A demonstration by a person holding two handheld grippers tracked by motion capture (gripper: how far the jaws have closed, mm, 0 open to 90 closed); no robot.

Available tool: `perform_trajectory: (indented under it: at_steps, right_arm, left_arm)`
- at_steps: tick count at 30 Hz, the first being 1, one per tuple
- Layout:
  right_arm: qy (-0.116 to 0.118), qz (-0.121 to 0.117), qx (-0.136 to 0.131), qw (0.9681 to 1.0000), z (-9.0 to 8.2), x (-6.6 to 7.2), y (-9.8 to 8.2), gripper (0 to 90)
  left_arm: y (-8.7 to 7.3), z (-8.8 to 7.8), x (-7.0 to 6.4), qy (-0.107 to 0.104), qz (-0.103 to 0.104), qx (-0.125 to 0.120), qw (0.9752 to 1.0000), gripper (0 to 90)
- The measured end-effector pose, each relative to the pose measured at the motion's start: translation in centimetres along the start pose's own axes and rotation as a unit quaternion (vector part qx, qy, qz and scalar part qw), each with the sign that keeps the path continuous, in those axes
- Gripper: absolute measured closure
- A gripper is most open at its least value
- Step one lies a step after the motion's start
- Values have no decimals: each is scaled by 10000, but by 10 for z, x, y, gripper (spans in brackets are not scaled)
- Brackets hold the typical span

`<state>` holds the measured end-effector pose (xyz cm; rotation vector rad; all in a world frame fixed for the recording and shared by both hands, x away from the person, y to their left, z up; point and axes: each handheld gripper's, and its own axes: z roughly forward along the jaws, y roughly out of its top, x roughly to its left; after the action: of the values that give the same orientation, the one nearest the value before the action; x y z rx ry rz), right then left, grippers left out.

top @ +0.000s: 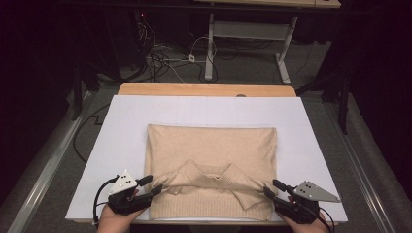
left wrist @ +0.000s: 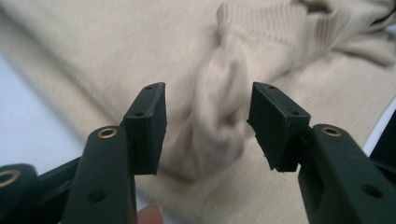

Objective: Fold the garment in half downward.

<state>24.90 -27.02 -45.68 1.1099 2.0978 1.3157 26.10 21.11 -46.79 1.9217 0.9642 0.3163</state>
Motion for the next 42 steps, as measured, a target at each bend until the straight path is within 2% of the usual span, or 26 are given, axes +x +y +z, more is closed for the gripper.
perform_trajectory:
  at_steps: [4, 6, 10, 12, 15, 20, 25, 27, 37, 42]
  right_arm:
    - [24, -97, -132, 9999, 6, 3, 14, 533]
    - [42, -191, -98, 9998, 14, 6, 21, 549]
    - [171, -229, 166, 9995, 34, 11, 24, 605]
    - [314, -251, 350, 9986, 41, 12, 21, 627]
    - [318, -273, 583, 9974, 48, 14, 15, 632]
    - [306, -202, 748, 9965, 52, 12, 12, 659]
    - [402, -247, 797, 9957, 52, 13, 8, 799]
    - [400, -377, 709, 9960, 49, 14, 9, 846]
    - [463, -567, 435, 9964, 30, 23, 7, 861]
    - [501, -671, 483, 9953, 22, 29, 1, 863]
  left_arm:
    - [12, 9, -2, -56, 25, -57, 10000, 456]
    - [15, 14, -4, -74, 62, -17, 10000, 473]
    - [14, 24, -8, -85, 161, 191, 9997, 526]
    - [12, 26, -8, -84, 194, 270, 9994, 593]
    - [9, 27, -7, -141, 171, 272, 9994, 674]
    - [8, 26, -10, -167, 282, 278, 9991, 749]
    - [6, 24, -12, -200, 279, 253, 9991, 760]
    - [5, 23, -14, -204, 324, 226, 9990, 761]
    - [-3, 10, -20, -182, 506, 283, 9982, 762]
    - [-12, 4, -20, -175, 533, 382, 9977, 770]
